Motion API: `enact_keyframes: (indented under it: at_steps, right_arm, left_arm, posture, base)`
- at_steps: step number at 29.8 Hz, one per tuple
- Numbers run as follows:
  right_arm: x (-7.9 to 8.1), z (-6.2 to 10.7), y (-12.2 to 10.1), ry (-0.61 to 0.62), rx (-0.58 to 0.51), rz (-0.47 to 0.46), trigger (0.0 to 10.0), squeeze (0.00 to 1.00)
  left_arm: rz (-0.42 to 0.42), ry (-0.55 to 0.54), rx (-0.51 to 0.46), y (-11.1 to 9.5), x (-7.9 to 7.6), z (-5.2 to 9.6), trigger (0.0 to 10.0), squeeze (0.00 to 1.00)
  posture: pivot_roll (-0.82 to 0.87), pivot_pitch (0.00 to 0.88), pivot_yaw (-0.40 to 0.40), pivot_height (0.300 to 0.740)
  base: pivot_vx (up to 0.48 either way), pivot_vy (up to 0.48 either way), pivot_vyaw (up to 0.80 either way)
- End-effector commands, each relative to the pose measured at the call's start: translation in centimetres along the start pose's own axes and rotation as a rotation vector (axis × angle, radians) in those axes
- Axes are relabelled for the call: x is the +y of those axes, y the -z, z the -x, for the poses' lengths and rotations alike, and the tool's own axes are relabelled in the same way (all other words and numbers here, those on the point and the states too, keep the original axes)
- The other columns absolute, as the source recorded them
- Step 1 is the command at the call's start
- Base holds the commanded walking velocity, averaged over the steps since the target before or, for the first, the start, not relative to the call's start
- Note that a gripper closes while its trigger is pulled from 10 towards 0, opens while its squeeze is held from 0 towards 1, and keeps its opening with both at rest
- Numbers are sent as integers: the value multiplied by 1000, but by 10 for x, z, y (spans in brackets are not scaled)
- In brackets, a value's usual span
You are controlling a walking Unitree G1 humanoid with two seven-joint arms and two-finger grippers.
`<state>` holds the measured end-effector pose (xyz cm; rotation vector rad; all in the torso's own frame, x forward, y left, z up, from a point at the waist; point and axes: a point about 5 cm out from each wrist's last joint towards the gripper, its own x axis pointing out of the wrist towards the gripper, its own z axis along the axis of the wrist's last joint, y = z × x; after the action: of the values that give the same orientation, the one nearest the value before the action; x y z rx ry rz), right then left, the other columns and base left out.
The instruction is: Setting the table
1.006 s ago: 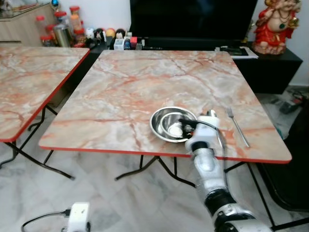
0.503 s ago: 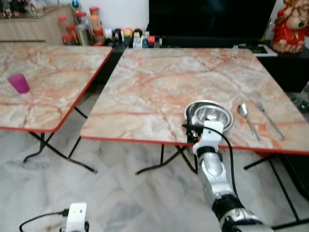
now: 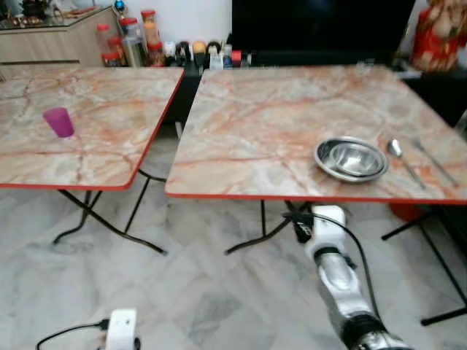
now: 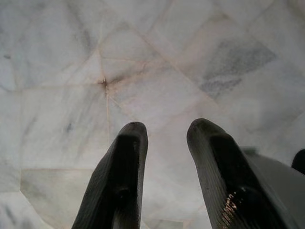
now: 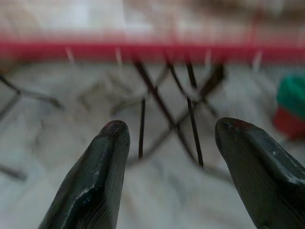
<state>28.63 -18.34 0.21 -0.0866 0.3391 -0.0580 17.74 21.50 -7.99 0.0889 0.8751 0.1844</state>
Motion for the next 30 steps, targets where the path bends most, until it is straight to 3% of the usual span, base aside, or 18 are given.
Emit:
enact_keyframes:
  at_steps: [1, 2, 4, 5, 10, 19, 30]
  right_arm:
    - [6, 1, 6, -18, 48, -19, 10000, 0]
    - [4, 2, 11, -16, 78, -14, 10000, 0]
    - [-4, 20, 50, -15, 281, 15, 10000, 0]
    - [-4, 20, 50, -15, 281, 15, 10000, 0]
    - [-8, 47, 90, -20, 490, -17, 10000, 0]
    - [-12, 64, 110, 40, 588, -57, 10000, 0]
    - [-9, 58, 105, 35, 573, -59, 10000, 0]
  left_arm:
    - [3, -23, -5, -3, 7, -1, 10000, 0]
    - [3, -23, -5, -3, 7, -1, 10000, 0]
    - [2, -20, -8, -5, 6, -1, 10000, 0]
    - [2, -20, -8, -5, 6, -1, 10000, 0]
    - [-5, -15, -11, -7, 5, -2, 10000, 0]
    - [-3, -21, -12, -7, 8, -2, 10000, 0]
    - [-11, -14, -6, -6, 6, -2, 10000, 0]
  posture:
    - [2, 0, 13, 740]
    - [0, 0, 15, 740]
    - [-1, 0, 16, 740]
    - [-1, 0, 16, 740]
    - [12, 0, 26, 740]
    - [11, 0, 28, 740]
    - [7, 0, 32, 740]
  base:
    - [0, 382, 0]
    - [0, 382, 0]
    - [0, 381, 0]
    - [0, 379, 0]
    - [0, 385, 0]
    - [0, 386, 0]
    - [0, 389, -214]
